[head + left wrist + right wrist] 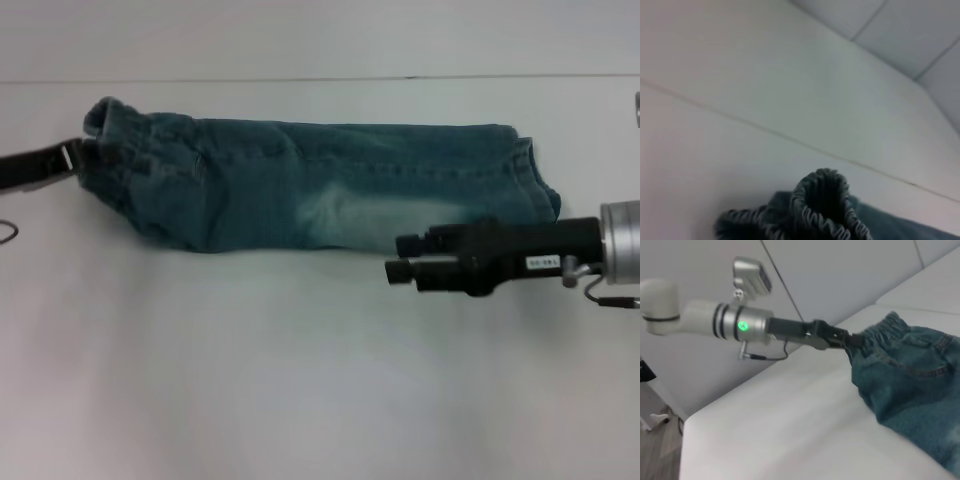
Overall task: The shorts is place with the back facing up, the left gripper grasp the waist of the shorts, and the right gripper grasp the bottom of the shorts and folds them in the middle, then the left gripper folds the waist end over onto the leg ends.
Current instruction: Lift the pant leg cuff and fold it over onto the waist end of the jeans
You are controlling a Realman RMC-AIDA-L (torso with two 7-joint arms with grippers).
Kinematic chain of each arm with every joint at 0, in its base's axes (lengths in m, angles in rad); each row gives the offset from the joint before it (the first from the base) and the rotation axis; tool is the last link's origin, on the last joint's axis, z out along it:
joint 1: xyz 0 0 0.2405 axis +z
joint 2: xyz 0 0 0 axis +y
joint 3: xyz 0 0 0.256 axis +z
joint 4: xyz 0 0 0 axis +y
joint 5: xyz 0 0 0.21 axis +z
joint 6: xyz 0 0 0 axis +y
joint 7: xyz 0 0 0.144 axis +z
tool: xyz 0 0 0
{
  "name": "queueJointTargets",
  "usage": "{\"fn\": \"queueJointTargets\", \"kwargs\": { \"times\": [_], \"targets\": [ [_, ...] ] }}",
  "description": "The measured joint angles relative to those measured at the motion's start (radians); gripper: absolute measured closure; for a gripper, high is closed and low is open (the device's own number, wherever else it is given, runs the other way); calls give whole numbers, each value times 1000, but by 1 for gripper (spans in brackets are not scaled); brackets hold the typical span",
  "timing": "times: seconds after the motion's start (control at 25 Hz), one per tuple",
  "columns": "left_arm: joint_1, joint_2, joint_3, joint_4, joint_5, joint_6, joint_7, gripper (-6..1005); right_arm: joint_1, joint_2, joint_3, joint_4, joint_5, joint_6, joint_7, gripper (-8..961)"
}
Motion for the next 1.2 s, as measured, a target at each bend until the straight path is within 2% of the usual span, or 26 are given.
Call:
{"fn": "queueJointTargets", "kwargs": {
  "times": [0.16, 0.24, 0.4, 0.56, 0.68, 0.88, 1.2],
  "targets": [
    [-38, 7, 3, 27, -1, 76, -33, 873, -9, 26, 36, 14, 100, 157, -20, 292],
    [-60, 9, 4, 37, -2, 103, -48, 872, -16, 32, 43, 71, 219, 266, -78, 403],
    [-108, 12, 5, 63, -4, 146, -84, 872, -3, 37, 42, 228, 457, 417, -331, 612],
    [-168, 17, 10, 87, -37, 201, -129, 874, 50, 43, 42, 391, 624, 517, -606, 778],
    [-195, 24, 21, 91, -67, 216, -152, 877, 96, 48, 44, 480, 722, 583, -771, 954],
    [-241, 33, 28, 92, -121, 240, -174, 877, 177, 54, 52, 573, 806, 691, -925, 953],
    [-279, 39, 62, 92, -162, 266, -197, 877, 303, 61, 118, 715, 810, 796, -1079, 952]
  ]
}}
